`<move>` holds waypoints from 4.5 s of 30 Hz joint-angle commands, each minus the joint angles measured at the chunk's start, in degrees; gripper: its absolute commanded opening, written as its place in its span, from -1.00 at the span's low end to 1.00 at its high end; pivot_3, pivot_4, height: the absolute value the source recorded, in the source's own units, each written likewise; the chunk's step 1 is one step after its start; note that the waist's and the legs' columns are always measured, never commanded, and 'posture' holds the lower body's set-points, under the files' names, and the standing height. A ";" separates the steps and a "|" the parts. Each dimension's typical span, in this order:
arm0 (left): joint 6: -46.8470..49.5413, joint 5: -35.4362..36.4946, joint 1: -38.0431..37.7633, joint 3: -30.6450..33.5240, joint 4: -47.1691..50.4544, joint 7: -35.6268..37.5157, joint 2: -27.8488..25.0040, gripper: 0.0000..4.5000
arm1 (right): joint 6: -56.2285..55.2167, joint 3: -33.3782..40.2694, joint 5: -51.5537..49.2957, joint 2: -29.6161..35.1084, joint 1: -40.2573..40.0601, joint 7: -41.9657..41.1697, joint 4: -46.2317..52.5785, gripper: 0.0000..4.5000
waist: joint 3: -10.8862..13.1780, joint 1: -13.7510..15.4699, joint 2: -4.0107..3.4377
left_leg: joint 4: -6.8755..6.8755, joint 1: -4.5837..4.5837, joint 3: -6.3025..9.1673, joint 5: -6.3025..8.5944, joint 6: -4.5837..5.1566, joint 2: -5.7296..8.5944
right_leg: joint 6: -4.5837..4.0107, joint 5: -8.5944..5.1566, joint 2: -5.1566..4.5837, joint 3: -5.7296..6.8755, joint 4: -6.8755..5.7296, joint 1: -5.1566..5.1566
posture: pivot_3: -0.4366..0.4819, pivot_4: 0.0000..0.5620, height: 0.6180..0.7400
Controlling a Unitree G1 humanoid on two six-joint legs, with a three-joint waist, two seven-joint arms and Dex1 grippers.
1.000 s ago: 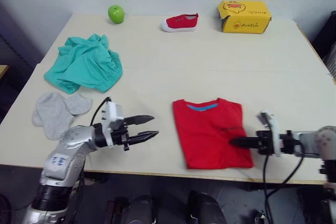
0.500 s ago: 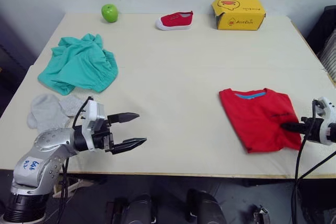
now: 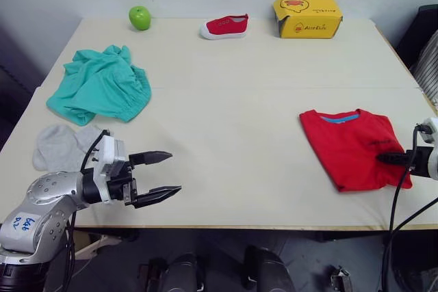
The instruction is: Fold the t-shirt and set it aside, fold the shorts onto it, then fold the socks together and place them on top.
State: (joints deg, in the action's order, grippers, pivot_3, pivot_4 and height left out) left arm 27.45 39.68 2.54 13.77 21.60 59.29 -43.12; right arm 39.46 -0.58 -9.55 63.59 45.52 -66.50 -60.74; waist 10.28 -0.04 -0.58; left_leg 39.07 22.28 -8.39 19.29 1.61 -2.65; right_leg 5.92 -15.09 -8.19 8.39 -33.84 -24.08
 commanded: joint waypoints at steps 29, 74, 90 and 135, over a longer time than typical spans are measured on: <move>-22.91 -8.92 -26.80 31.35 -22.44 -4.74 5.13 1.00 | -44.14 15.67 -15.66 -22.59 -41.56 3.50 65.83 0.98 | 0.76 -0.70 0.28 | -0.99 -0.60 1.07 -0.71 0.12 0.79 | -0.04 0.06 -0.93 0.81 -0.13 0.79 | -0.05 -0.47 1.00; -33.46 -46.84 56.85 -14.79 -97.85 -23.68 1.18 -0.13 | -42.85 13.43 -15.12 -29.70 -53.39 18.47 82.16 1.00 | 0.45 -0.25 1.30 | -0.85 -1.06 -0.03 -0.74 -0.10 0.66 | -0.16 0.00 -0.39 0.31 -0.88 0.44 | -0.05 -0.47 1.00; -44.43 -37.26 64.64 -9.79 -84.12 3.23 11.32 -0.98 | -44.45 18.49 -14.20 -26.83 -56.60 17.02 78.11 1.00 | 0.50 0.15 1.57 | -0.16 -0.68 -0.02 -0.53 0.14 0.75 | -0.08 0.04 -0.41 0.37 -0.88 0.45 | -0.05 -0.47 1.00; -41.14 -31.64 12.47 -7.05 -30.53 0.60 -1.92 0.97 | -41.66 -9.50 15.69 -26.20 -37.74 24.42 72.15 1.00 | 0.48 0.10 1.43 | 0.11 -0.71 -0.12 -0.12 0.21 0.23 | -0.13 0.03 -0.39 0.13 -0.90 0.36 | -0.05 -0.47 1.00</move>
State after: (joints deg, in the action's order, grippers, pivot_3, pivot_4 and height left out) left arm -12.83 8.54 15.12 6.58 -11.65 61.60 -45.21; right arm -1.14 -9.17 2.45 37.32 7.31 -43.84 12.52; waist 10.76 0.05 0.85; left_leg 39.19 21.57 -8.51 19.17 1.82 -2.43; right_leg 5.79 -15.07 -8.57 8.53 -34.75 -23.73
